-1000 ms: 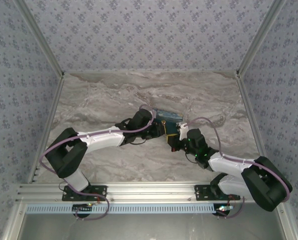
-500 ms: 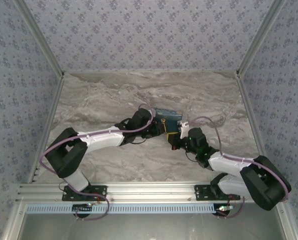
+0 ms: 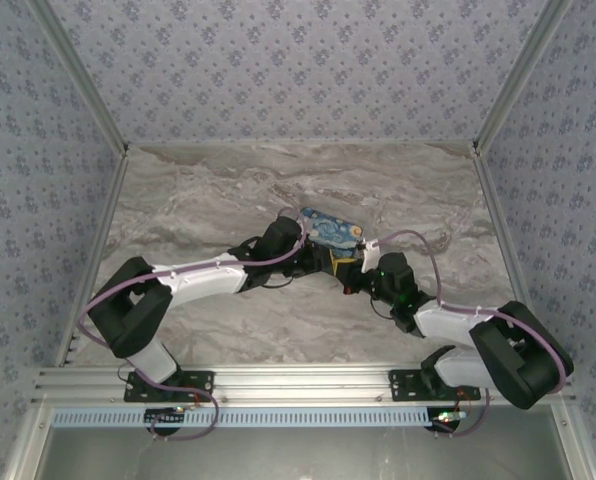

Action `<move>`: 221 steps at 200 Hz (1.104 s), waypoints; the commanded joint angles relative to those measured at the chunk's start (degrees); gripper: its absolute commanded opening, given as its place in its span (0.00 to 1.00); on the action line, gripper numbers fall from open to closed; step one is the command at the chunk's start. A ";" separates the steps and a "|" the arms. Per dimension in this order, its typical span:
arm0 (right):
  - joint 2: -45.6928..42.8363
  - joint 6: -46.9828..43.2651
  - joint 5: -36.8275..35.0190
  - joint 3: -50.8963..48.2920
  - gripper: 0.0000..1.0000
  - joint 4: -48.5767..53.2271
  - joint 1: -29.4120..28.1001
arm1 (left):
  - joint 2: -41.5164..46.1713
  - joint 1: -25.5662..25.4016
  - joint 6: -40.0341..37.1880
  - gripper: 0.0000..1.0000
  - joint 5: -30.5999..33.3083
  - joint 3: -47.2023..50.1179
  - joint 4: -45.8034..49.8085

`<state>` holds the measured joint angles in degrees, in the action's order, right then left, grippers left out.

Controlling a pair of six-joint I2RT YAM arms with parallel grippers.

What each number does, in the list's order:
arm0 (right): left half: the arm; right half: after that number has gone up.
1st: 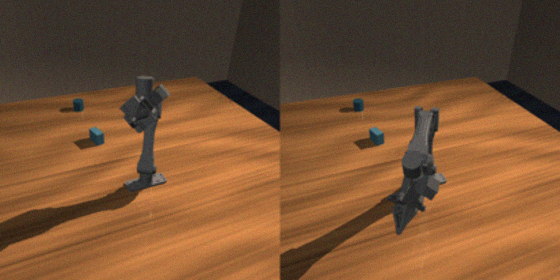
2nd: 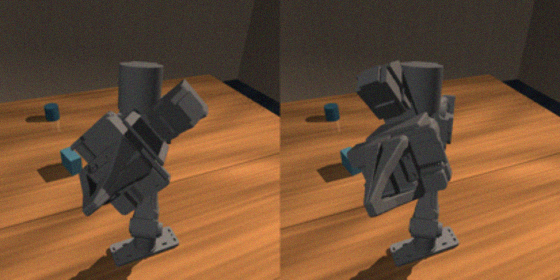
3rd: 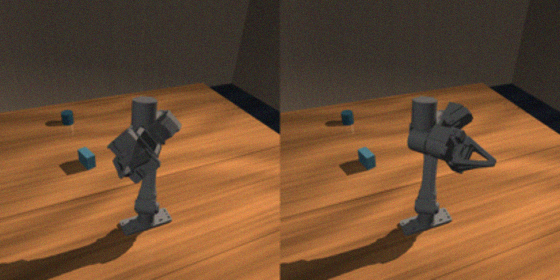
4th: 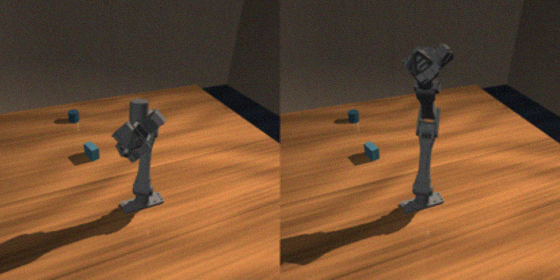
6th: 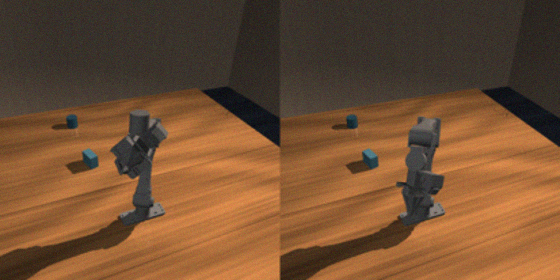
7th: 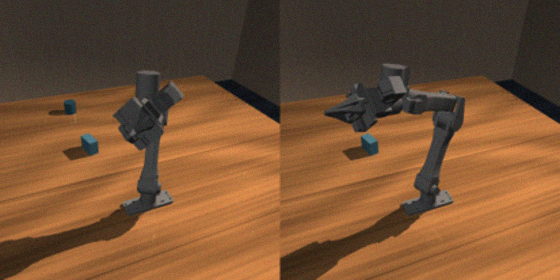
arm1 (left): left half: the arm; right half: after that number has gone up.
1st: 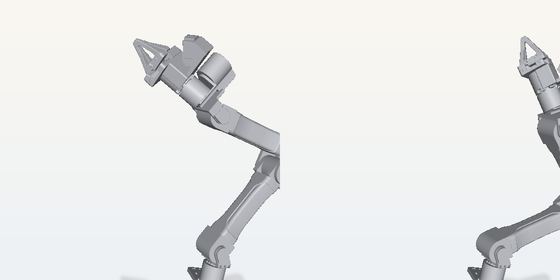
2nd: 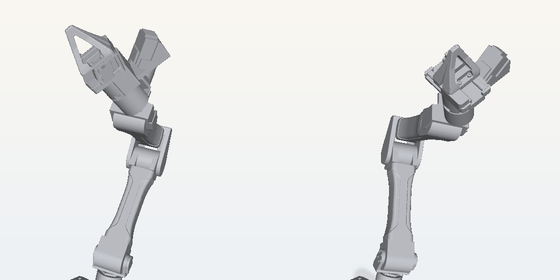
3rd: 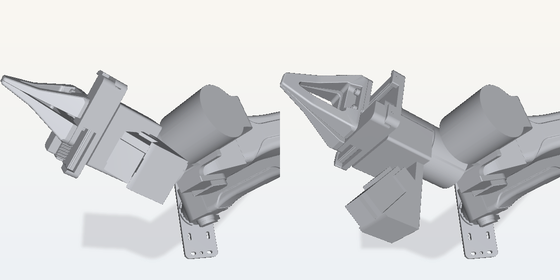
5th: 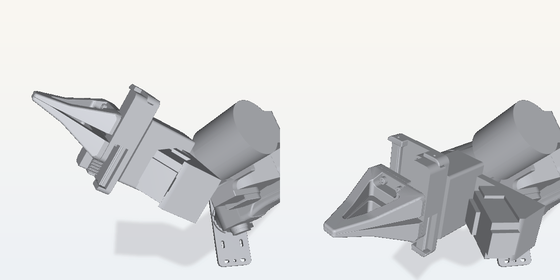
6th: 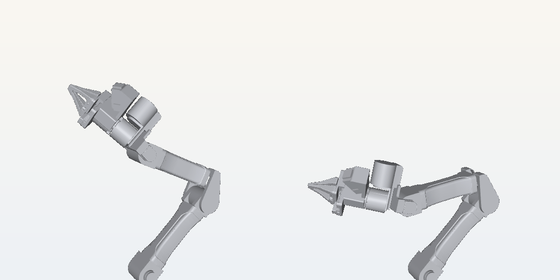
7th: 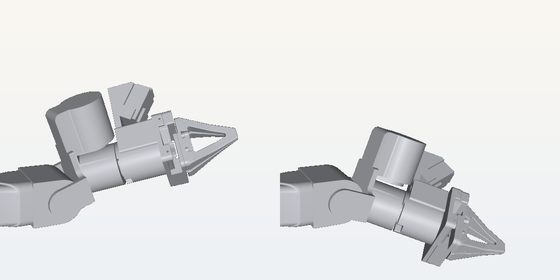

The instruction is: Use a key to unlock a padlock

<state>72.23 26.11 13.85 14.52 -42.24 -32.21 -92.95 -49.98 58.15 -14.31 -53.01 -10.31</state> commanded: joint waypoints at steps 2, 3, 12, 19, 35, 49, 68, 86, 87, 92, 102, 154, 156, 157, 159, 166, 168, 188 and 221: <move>0.26 -0.44 0.61 0.74 0.00 -0.43 0.32 | 2.76 0.63 -0.99 0.24 0.45 1.39 0.36; 0.27 -0.44 0.63 0.71 0.00 -0.41 0.36 | 2.85 0.69 -1.05 0.24 0.52 1.45 0.41; 0.24 -0.44 0.52 0.53 0.00 -0.39 0.42 | 3.44 0.93 -1.64 0.26 1.04 1.71 1.34; 0.27 -0.45 0.54 0.51 0.00 -0.33 0.42 | 3.96 1.19 -2.28 0.28 1.56 1.75 2.21; 0.15 -0.36 0.52 0.66 0.00 0.02 0.55 | 5.19 1.61 -4.31 0.35 3.07 2.19 4.09; -0.46 -0.27 0.59 0.89 0.00 0.93 0.66 | 6.29 1.98 -6.22 0.40 4.52 3.02 5.23; -2.25 -0.07 0.83 1.50 0.00 3.33 1.23 | 7.87 2.63 -9.34 0.48 5.96 4.39 5.68; -4.10 0.30 2.25 2.41 0.00 6.24 2.49 | 9.94 2.75 -12.31 0.53 6.37 6.42 2.65; -4.19 0.32 2.37 2.43 0.00 6.35 2.58 | 10.05 2.76 -12.42 0.53 6.34 6.56 2.35; -4.60 0.57 2.94 2.52 0.00 6.63 2.94 | 10.76 2.78 -12.83 0.55 6.36 7.34 0.39; -5.27 1.19 3.99 2.55 0.00 6.80 3.81 | 12.49 2.77 -13.35 0.58 6.43 9.50 -4.69; -6.67 2.09 5.75 3.44 0.00 8.16 5.63 | 21.33 2.54 -26.27 0.68 13.61 14.08 -17.75; -6.66 2.10 5.75 3.57 0.00 8.21 5.61 | 21.60 2.59 -27.13 0.68 13.87 14.32 -18.22; -6.66 2.10 5.80 3.57 0.00 8.26 5.64 | 21.72 2.59 -27.52 0.68 13.95 14.42 -18.42; -6.66 2.08 5.83 3.67 0.00 8.28 5.59 | 22.12 2.58 -28.26 0.68 14.31 14.69 -18.89; -6.54 2.10 6.00 3.91 0.00 8.47 5.67 | 23.27 2.54 -30.63 0.69 15.83 15.72 -20.41; -6.54 2.08 6.01 4.01 0.00 8.46 5.71 | 23.63 2.52 -31.30 0.69 16.29 16.05 -21.04; -6.14 2.10 6.37 4.67 0.00 8.64 5.71 | 27.38 2.68 -36.55 0.74 21.21 18.87 -24.34; -5.44 1.93 6.33 5.47 0.00 9.54 5.71 | 33.20 5.18 -41.77 0.76 24.41 18.69 -15.31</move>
<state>66.30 27.66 19.27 17.89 -34.28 -26.85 -63.61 -46.72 24.01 5.58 -33.52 -29.63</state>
